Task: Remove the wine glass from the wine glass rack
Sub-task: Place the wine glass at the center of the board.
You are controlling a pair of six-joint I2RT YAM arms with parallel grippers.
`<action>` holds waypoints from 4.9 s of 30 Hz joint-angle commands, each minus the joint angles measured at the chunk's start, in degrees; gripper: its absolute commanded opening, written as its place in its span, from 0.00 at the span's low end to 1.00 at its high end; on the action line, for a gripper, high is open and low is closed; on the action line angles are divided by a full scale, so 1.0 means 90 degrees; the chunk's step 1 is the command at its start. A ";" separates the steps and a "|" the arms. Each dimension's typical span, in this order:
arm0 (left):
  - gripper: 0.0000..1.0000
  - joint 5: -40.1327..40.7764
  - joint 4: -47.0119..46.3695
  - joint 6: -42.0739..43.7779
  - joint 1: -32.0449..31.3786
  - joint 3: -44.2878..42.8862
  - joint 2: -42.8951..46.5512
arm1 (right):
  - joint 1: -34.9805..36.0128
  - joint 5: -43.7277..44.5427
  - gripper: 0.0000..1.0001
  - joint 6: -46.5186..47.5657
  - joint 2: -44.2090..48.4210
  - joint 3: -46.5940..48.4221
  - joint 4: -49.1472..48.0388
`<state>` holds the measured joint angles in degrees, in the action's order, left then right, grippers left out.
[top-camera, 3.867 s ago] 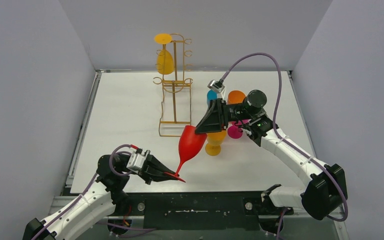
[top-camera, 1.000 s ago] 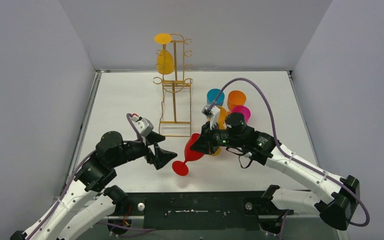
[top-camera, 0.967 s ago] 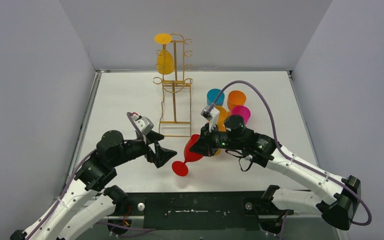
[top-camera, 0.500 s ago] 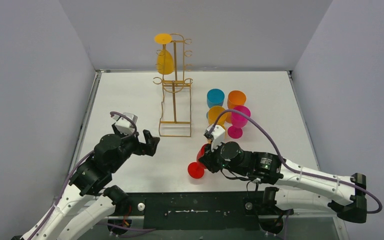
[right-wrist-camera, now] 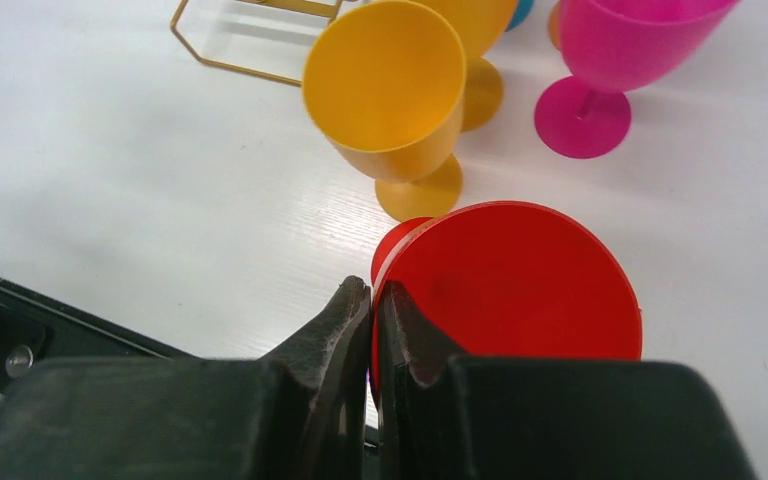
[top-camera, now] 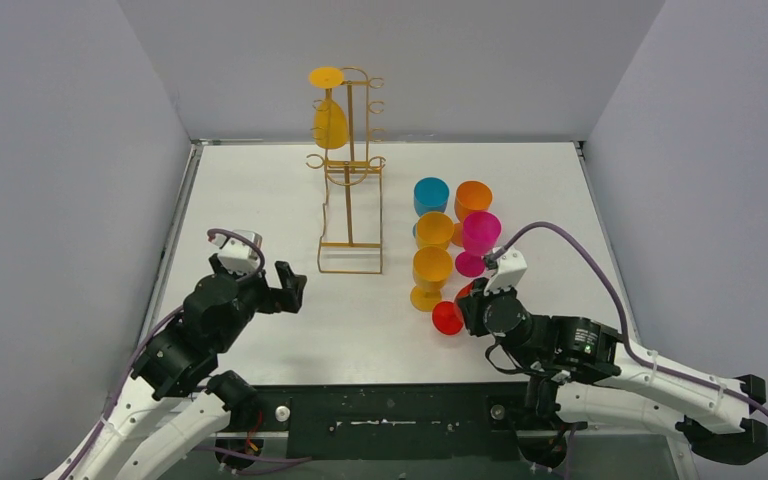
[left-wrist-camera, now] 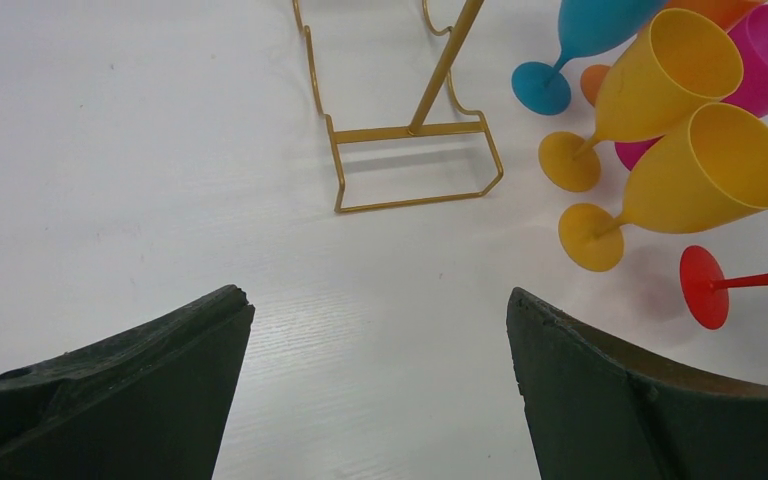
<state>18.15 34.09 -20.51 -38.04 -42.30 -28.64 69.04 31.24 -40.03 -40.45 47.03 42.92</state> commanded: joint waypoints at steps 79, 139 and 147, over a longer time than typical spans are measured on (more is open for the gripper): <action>0.98 0.1398 -0.0982 -0.0337 0.0025 0.1317 0.0862 | -0.3133 -0.0954 0.06 0.1163 -0.2084 0.0120 -0.1323; 0.97 0.0699 -0.1108 -0.0249 0.0018 0.1082 -0.0131 | -0.2999 -0.1275 0.25 0.1126 -0.1583 0.1432 -0.0741; 0.97 0.0559 -0.1386 -0.0313 0.0130 0.0597 -0.0515 | -0.3012 -0.1240 0.45 0.0617 -0.0763 0.1448 -0.0872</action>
<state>24.29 26.00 -23.46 -37.78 -31.24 -32.67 41.71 19.40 -31.62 -50.68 59.16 36.32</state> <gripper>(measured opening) 0.974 0.376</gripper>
